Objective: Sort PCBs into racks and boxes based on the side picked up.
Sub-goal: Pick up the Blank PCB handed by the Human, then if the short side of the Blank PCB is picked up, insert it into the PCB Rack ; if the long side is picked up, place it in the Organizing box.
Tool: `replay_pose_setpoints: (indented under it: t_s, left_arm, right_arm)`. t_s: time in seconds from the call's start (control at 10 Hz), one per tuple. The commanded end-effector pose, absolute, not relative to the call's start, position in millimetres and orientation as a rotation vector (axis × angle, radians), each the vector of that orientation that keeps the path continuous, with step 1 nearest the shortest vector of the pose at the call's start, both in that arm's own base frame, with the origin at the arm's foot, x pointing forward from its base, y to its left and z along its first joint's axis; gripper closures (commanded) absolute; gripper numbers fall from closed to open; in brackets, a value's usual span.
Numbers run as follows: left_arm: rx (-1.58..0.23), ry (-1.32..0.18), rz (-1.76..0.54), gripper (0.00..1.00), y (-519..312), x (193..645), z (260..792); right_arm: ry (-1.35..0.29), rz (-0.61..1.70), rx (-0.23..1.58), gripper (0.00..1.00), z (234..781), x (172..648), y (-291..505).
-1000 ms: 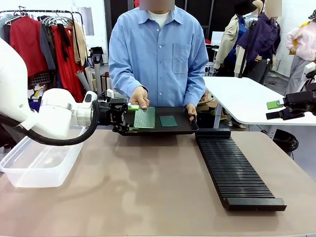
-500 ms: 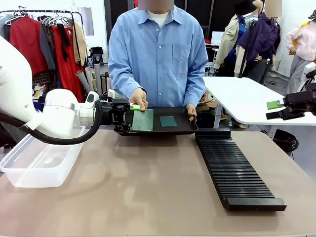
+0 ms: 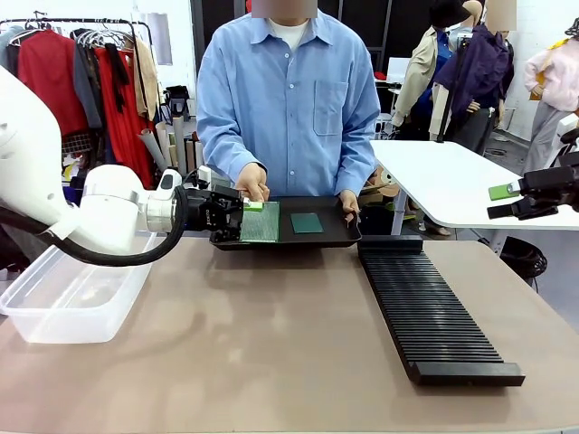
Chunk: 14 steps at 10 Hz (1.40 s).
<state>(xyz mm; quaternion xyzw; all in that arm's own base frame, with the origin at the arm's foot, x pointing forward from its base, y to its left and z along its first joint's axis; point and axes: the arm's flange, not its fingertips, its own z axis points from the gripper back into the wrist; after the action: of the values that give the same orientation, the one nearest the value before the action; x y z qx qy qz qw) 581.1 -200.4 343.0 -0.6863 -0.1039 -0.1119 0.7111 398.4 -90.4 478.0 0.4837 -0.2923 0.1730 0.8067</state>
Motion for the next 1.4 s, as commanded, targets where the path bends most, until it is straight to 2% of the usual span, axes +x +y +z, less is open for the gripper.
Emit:
replay_pose_setpoints:
  t_s: [0.0,0.1,0.8,0.9,1.3]
  left_arm:
    - [-1.518,-0.225,-0.23,0.9,-202.4,586.0,345.7]
    - [-1.517,-0.218,-0.23,1.0,-201.8,586.4,344.8]
    - [-1.531,-0.15,-0.26,1.0,-200.5,588.0,341.4]
    - [-1.521,-0.211,-0.23,1.0,-199.9,581.3,341.2]
    - [-1.521,-0.211,-0.23,1.0,-199.9,581.3,341.2]
  right_arm:
    - [-0.63,0.361,1.04,0.0,480.8,399.6,-90.1]
    - [-0.63,0.361,1.04,0.0,480.8,399.6,-90.1]
    - [-0.63,0.361,1.04,0.0,480.8,399.6,-90.1]
    - [-0.63,0.361,1.04,0.0,480.8,399.6,-90.1]
    - [-0.63,0.361,1.04,0.0,480.8,399.6,-90.1]
